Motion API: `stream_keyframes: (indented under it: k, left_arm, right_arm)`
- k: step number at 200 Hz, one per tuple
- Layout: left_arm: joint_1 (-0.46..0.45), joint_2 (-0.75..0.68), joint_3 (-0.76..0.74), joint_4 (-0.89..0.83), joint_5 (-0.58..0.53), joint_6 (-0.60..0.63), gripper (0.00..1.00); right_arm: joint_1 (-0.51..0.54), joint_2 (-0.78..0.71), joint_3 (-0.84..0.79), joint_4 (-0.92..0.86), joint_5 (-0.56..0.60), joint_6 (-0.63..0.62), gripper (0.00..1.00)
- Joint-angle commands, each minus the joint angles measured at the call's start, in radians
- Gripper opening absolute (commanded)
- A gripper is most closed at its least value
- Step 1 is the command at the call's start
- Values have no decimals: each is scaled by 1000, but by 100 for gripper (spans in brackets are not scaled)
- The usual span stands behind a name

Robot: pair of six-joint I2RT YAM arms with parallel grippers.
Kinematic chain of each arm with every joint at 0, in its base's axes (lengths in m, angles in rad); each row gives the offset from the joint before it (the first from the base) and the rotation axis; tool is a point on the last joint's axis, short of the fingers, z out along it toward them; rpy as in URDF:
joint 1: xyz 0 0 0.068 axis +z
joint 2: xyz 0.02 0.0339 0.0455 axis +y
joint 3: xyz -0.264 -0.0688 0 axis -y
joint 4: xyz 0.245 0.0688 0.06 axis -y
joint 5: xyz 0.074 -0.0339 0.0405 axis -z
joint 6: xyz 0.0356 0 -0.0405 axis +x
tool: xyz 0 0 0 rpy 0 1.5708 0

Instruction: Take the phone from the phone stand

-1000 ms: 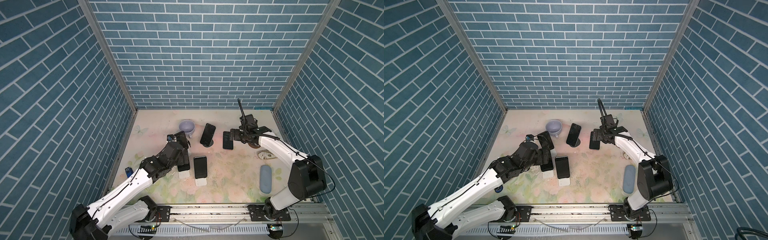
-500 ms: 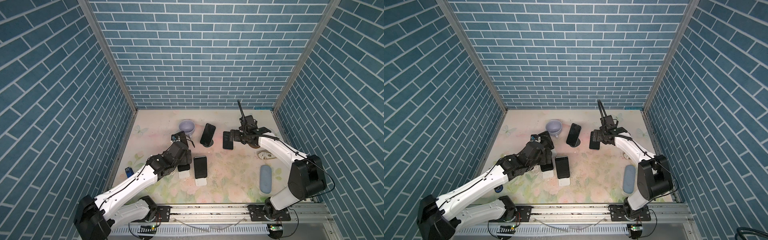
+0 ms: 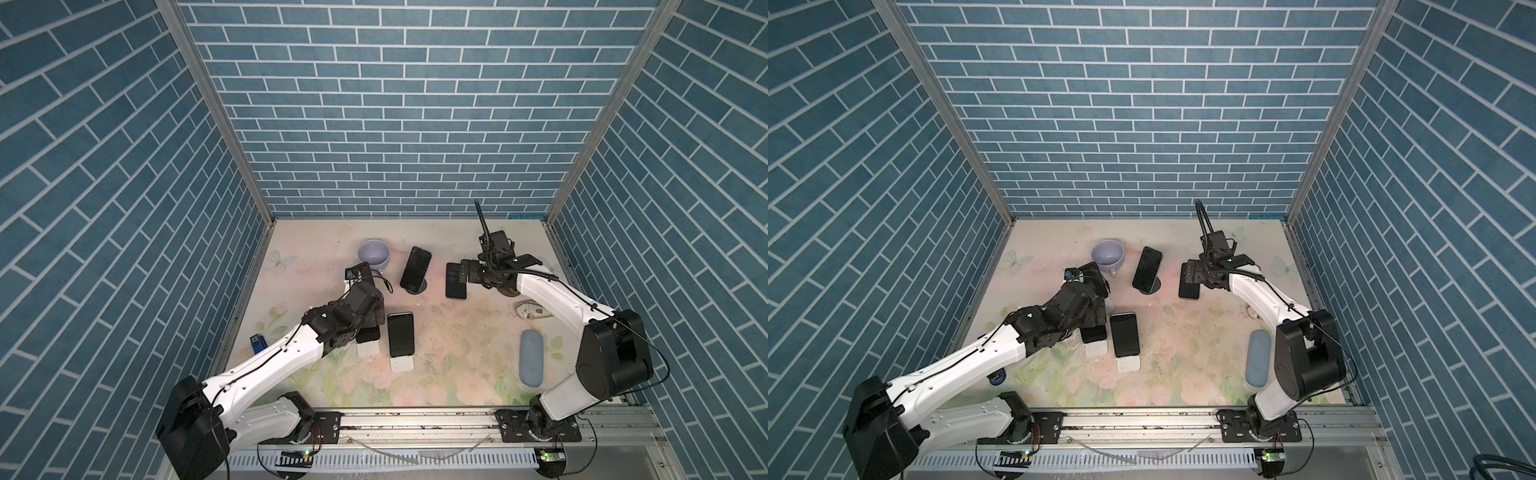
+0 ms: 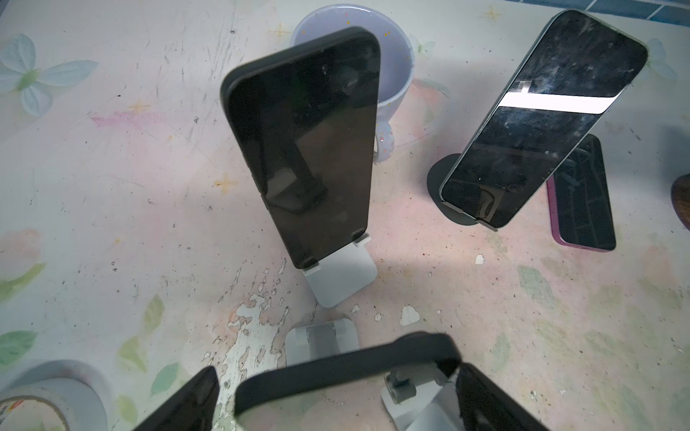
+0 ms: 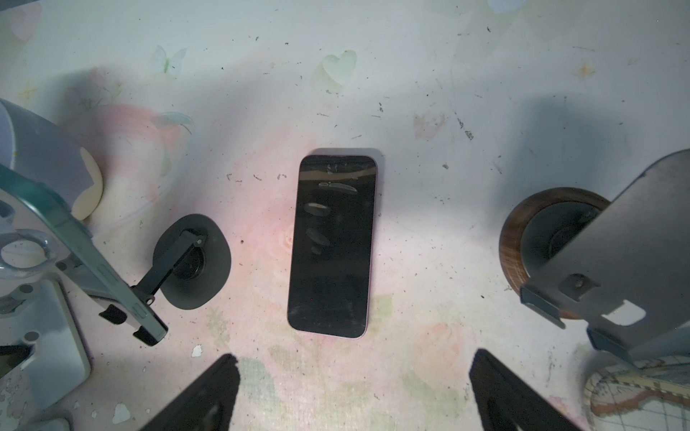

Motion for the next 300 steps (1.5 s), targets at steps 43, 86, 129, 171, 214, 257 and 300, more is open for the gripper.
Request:
stream_keyframes:
  k: [43,86,129,171,214,257,300]
  left_arm:
    - [-12,15,-5,35,-23,-22,97]
    - [-12,23,-15,48,-20,-26,91]
    - [-12,34,-19,44,-23,-33,82]
    - [-12,44,-20,41,-28,-37,75]
    - [-14,44,-22,45,-22,-25,68]
    - [-14,31,-29,48,-17,-11,61]
    - [-14,-31,-49,65,-9,33,60]
  right_arm:
    - [5,3,-14,-19,7,-45,97]
    - [5,13,-11,-19,3,-46,97]
    - [6,19,-10,-19,1,-50,97]
    - [6,26,-11,-22,0,-51,97]
    - [5,26,-14,-20,2,-53,97]
    - [6,27,-16,-21,2,-53,97]
    - [6,27,-18,-22,0,-53,97]
